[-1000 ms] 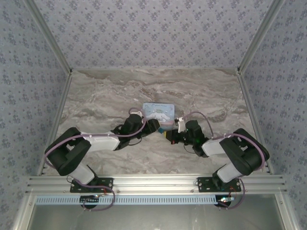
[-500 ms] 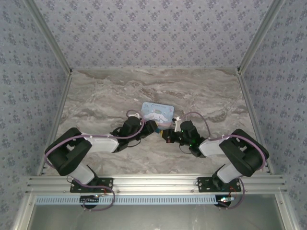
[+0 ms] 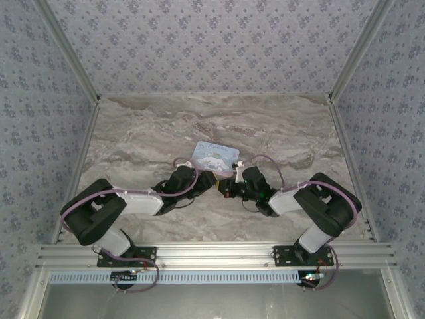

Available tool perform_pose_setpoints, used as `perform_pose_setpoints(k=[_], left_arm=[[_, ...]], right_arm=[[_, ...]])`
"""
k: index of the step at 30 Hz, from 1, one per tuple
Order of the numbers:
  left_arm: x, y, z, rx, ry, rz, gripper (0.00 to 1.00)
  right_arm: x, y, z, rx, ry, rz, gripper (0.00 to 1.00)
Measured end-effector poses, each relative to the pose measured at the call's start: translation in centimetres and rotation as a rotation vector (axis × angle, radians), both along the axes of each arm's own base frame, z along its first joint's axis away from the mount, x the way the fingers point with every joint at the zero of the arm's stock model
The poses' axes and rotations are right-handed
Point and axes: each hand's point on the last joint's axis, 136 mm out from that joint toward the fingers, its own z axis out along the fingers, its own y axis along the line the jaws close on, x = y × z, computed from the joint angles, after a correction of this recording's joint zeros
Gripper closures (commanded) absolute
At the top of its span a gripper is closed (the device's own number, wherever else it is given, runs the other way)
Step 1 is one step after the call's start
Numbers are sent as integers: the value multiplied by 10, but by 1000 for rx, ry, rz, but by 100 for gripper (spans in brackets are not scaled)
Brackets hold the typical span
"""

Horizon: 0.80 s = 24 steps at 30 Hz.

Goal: Unlock a padlock with a key

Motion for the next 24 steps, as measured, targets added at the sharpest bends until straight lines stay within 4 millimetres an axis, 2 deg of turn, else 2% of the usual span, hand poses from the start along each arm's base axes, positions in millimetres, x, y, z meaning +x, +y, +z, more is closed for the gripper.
perform_pose_setpoints(k=[9,17,24], left_arm=[[0,7,-7,6,22,41,50],[2,8,-8,-4,38,67,51],[2,8,-20,-13,86,92,52]], right_arm=[[0,1,-1,7,12,-11,100],[0,4,0,31,47,-22,100],[-1,5,0,51,82,-37,100]])
